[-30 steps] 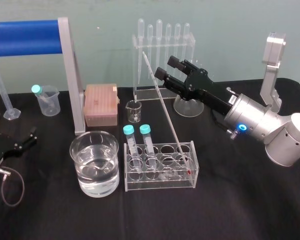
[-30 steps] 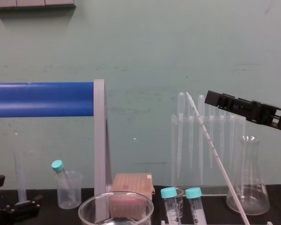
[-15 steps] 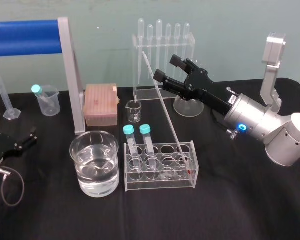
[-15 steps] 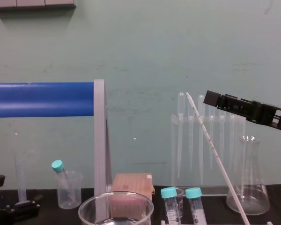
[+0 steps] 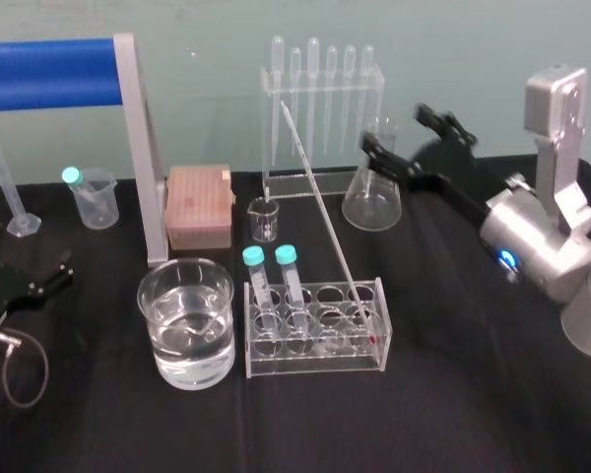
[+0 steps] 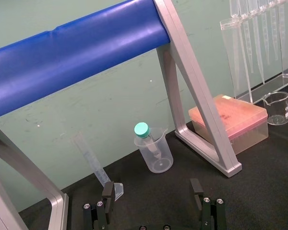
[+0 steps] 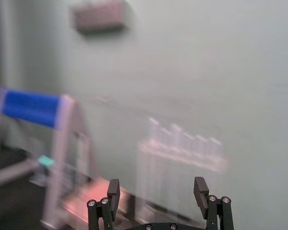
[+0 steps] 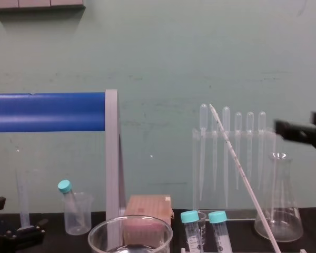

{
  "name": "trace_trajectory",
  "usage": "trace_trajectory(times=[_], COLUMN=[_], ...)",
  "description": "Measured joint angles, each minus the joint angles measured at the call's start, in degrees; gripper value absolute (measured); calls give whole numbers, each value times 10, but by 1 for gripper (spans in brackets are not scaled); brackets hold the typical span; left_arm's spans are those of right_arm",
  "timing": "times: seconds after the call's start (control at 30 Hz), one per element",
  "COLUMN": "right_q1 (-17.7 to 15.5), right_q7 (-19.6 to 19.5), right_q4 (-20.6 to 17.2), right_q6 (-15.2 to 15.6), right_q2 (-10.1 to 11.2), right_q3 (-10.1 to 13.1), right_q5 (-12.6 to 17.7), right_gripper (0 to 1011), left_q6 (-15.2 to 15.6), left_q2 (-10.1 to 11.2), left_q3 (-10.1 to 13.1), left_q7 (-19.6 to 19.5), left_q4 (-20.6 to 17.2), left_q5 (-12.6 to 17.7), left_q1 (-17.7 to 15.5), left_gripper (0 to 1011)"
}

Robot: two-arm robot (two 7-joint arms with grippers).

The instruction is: Hold the thermometer with one hand and immerse one end into the beaker, then reinsert it into the test tube rack.

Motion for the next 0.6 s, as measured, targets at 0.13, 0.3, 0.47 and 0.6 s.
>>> trace_trajectory(times=[0.13,0.3,0.47,0.6], right_q1=[-31,-66,-96,-106], right_q7=[-81,-139,-161,-163], right_q4=[-32,-37,-19,-5], right_q6=[54,98,112,110], right_q2=[9,5,-9,-19], right_q3=[8,20,31,39], right_q5=[-49,-73,-75,-72], right_gripper=[1002,1002,1002,1002], left_q6=[0,0,0,0], left_q2=[0,0,0,0], left_q3=[0,0,0,0], left_q7=[0,0,0,0], left_q4=[0,0,0,0], left_q5=[0,0,0,0], left_q1=[0,0,0,0], left_gripper=[1008,1008,1008,1008])
